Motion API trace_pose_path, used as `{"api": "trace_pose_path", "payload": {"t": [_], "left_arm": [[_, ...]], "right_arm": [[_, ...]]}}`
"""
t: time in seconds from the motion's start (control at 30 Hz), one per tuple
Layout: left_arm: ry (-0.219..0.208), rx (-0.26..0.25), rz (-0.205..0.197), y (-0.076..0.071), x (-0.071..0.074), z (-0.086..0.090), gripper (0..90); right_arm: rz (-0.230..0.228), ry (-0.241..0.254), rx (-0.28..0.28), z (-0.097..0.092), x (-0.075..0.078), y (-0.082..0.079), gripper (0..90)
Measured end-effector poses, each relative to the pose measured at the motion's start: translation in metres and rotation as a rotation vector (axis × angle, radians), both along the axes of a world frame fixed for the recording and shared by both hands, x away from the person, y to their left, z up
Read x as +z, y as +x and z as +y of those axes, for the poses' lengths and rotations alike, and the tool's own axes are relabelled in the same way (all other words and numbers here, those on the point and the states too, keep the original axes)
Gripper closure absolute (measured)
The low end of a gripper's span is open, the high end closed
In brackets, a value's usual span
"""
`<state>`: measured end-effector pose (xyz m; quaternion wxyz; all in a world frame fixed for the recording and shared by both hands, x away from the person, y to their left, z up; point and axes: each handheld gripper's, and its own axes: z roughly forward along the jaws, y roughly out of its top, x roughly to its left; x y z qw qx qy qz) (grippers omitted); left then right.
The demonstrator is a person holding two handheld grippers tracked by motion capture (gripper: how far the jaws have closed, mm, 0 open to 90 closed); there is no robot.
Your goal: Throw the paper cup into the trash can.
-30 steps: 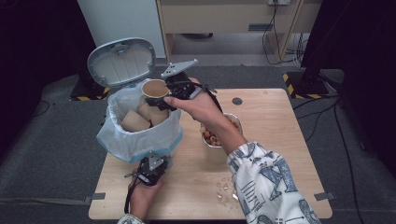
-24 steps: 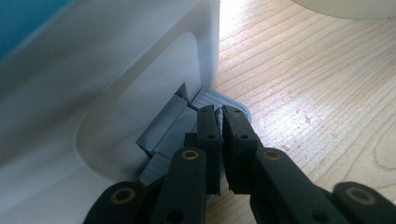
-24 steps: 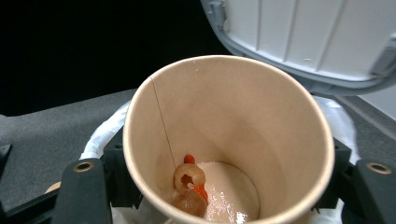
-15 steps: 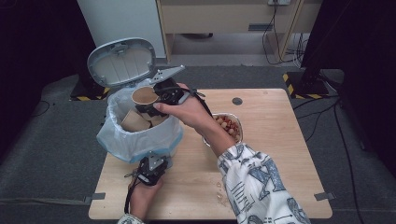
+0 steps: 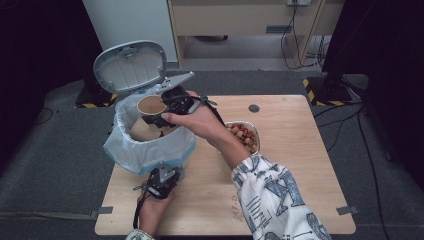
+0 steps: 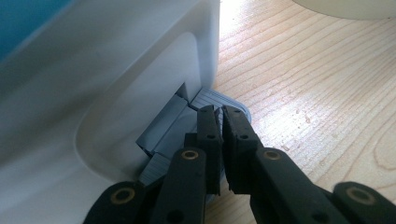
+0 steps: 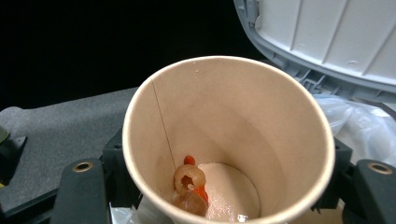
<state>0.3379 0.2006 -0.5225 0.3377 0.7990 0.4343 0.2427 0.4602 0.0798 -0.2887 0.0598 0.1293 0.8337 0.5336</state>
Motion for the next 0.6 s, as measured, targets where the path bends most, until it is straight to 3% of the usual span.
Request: {"api": "trace_pose_path", "payload": {"t": [0.13, 0.17, 0.23, 0.6], "left_arm": [[-0.001, -0.001, 0.0, 0.0, 0.0, 0.0, 84.8], [-0.001, 0.0, 0.0, 0.0, 0.0, 0.0, 84.8], [-0.001, -0.001, 0.001, 0.0, 0.0, 0.0, 84.8], [-0.002, 0.0, 0.001, 0.0, 0.0, 0.0, 84.8]], "right_arm": [[0.006, -0.014, 0.012, 0.005, -0.004, -0.001, 26.6], [0.004, -0.012, 0.012, 0.007, -0.005, -0.002, 18.9], [0.013, -0.007, 0.01, 0.008, -0.005, -0.002, 15.8], [0.017, 0.009, -0.027, -0.005, -0.003, 0.002, 15.4]]}}
